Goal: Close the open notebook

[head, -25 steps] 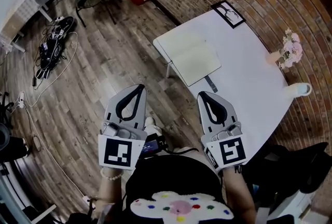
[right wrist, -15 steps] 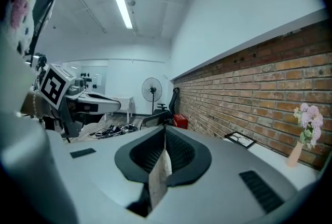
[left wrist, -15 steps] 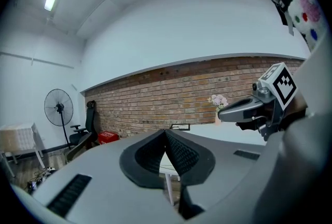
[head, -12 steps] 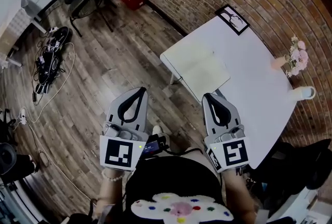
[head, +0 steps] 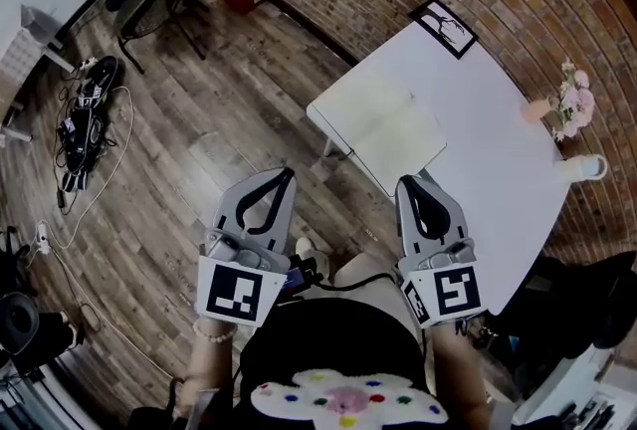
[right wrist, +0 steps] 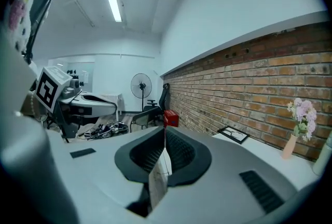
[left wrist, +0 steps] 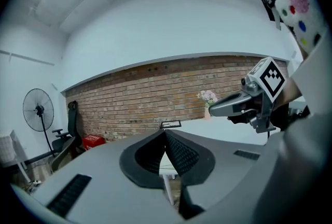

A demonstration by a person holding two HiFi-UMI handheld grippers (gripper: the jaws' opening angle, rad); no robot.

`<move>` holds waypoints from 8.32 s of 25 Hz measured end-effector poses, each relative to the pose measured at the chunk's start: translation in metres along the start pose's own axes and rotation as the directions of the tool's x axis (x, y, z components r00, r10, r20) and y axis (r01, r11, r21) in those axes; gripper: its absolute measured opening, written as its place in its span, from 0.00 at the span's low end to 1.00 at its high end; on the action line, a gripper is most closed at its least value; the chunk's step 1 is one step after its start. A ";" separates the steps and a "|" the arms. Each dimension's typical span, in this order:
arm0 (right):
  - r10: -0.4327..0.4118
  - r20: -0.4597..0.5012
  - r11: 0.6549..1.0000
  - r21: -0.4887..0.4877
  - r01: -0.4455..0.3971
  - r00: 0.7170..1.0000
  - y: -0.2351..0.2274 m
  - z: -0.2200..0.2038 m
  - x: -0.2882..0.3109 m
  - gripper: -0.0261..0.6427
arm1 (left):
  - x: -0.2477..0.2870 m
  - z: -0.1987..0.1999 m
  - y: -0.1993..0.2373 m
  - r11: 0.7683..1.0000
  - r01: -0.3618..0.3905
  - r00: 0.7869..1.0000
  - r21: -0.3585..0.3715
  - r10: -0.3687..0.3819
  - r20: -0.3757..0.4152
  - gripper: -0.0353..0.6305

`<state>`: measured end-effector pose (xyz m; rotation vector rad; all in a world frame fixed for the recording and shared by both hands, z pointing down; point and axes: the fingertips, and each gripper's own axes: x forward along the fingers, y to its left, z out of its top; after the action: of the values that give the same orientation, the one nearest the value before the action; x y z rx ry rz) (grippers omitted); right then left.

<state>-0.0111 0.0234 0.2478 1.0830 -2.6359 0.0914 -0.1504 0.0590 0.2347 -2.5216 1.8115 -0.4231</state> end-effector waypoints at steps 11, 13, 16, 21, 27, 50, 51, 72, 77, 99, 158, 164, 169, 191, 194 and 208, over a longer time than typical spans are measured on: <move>0.024 -0.060 1.000 0.012 -0.023 0.998 -0.015 -0.018 0.007 0.09 | 0.028 -0.023 -0.007 0.997 0.015 0.997 0.073 -0.010 -0.074 0.08; 0.027 -0.074 1.000 0.015 -0.026 0.997 -0.019 -0.024 0.007 0.09 | 0.035 -0.029 -0.013 0.996 0.028 0.995 0.081 -0.020 -0.098 0.08; 0.024 -0.094 1.000 0.020 -0.022 0.995 -0.024 -0.034 0.005 0.09 | 0.046 -0.037 -0.023 0.993 0.063 0.992 0.095 -0.052 -0.117 0.08; 0.012 -0.118 0.999 0.039 -0.008 0.993 -0.034 -0.048 0.005 0.09 | 0.073 -0.042 -0.035 0.982 0.120 0.986 0.145 -0.100 -0.136 0.08; -0.018 -0.145 0.999 0.046 0.025 0.989 -0.046 -0.060 0.001 0.09 | 0.102 -0.059 -0.057 0.948 0.259 0.958 0.182 -0.228 -0.177 0.25; -0.133 -0.239 0.976 0.137 0.169 0.962 -0.079 -0.111 -0.017 0.09 | 0.158 -0.165 -0.099 0.439 0.546 0.838 0.714 -0.293 -0.460 0.37; -0.136 -0.243 0.974 0.142 0.174 0.960 -0.079 -0.113 -0.018 0.09 | 0.159 -0.167 -0.100 0.422 0.550 0.835 0.721 -0.294 -0.465 0.37; -0.164 -0.263 0.962 0.169 0.213 0.951 -0.091 -0.127 -0.022 0.09 | 0.160 -0.195 -0.112 0.116 0.628 0.761 0.770 -0.298 -0.576 0.37; -0.155 -0.256 0.965 0.169 0.202 0.954 -0.091 -0.127 -0.022 0.09 | 0.159 -0.199 -0.110 0.082 0.640 0.752 0.764 -0.275 -0.599 0.38; -0.147 -0.279 0.962 0.181 0.202 0.949 -0.088 -0.136 -0.021 0.09 | 0.155 -0.208 -0.118 0.108 0.620 0.771 0.777 -0.266 -0.578 0.16; -0.124 -0.349 0.919 0.312 0.240 0.929 -0.093 -0.180 -0.012 0.09 | 0.166 -0.192 -0.121 0.037 0.567 0.803 0.823 -0.249 -0.542 0.39; -0.123 -0.347 0.918 0.315 0.239 0.930 -0.092 -0.180 -0.012 0.09 | 0.156 -0.206 -0.121 0.077 0.551 0.818 0.831 -0.246 -0.519 0.18; -0.115 -0.352 0.921 0.313 0.233 0.929 -0.092 -0.182 -0.012 0.09 | 0.159 -0.196 -0.123 0.218 0.529 0.839 0.820 -0.279 -0.467 0.15; -0.102 -0.342 0.931 0.299 0.211 0.934 -0.086 -0.181 -0.013 0.09 | 0.163 -0.178 -0.131 0.266 0.518 0.843 0.813 -0.318 -0.434 0.27; -0.110 -0.345 0.925 0.308 0.223 0.932 -0.086 -0.182 -0.014 0.09 | 0.162 -0.180 -0.131 0.266 0.519 0.844 0.813 -0.313 -0.436 0.26; -0.093 -0.353 0.936 0.288 0.203 0.931 -0.080 -0.187 -0.010 0.10 | 0.155 -0.175 -0.120 0.469 0.450 0.893 0.759 -0.257 -0.370 0.16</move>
<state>0.0965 0.0036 0.4199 1.2397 -2.2706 0.6345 -0.0319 -0.0193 0.4560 -2.1000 0.6956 -1.2522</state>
